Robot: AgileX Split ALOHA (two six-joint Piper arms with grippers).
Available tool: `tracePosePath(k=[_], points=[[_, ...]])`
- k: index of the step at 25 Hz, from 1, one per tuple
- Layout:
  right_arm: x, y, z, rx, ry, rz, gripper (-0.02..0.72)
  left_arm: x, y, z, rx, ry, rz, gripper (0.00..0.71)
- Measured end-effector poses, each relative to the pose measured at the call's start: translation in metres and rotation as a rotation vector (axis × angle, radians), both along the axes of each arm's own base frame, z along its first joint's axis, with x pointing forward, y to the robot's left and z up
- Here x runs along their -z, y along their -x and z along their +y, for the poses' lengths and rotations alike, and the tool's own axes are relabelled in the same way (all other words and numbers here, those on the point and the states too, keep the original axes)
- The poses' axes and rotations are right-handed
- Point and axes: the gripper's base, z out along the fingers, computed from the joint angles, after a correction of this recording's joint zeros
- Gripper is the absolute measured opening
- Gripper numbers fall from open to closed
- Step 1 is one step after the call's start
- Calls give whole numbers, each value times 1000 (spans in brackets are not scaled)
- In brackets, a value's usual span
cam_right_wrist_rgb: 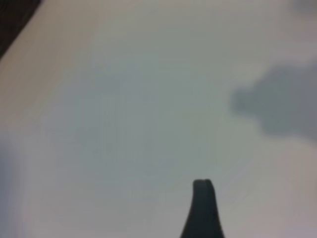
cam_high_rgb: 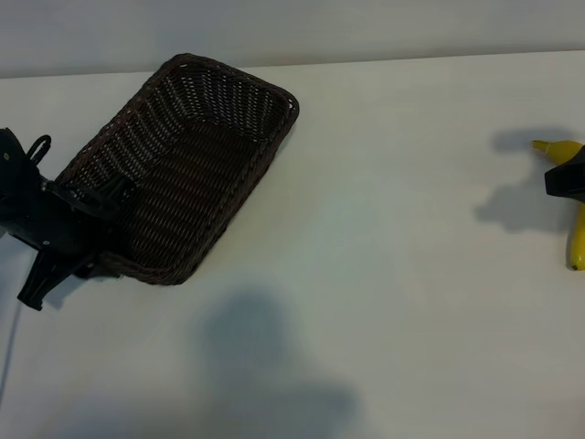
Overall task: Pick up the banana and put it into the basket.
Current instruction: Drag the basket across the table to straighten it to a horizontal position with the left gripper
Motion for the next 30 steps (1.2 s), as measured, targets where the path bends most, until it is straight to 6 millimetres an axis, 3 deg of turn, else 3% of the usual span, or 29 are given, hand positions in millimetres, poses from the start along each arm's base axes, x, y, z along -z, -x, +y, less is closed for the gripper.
tracePosePath(k=[8,14,25,30], points=[[0,0,0,0,0,0,563,0,-2,-1,-18,16,-20,160],[0,0,0,1,0,-1,563,-8,-9,-2,67,7,-69,156],[0,0,0,2,1,-3,563,-58,-43,-10,519,5,-120,155],[0,0,0,2,1,-3,563,-67,-54,-13,740,30,-96,155]])
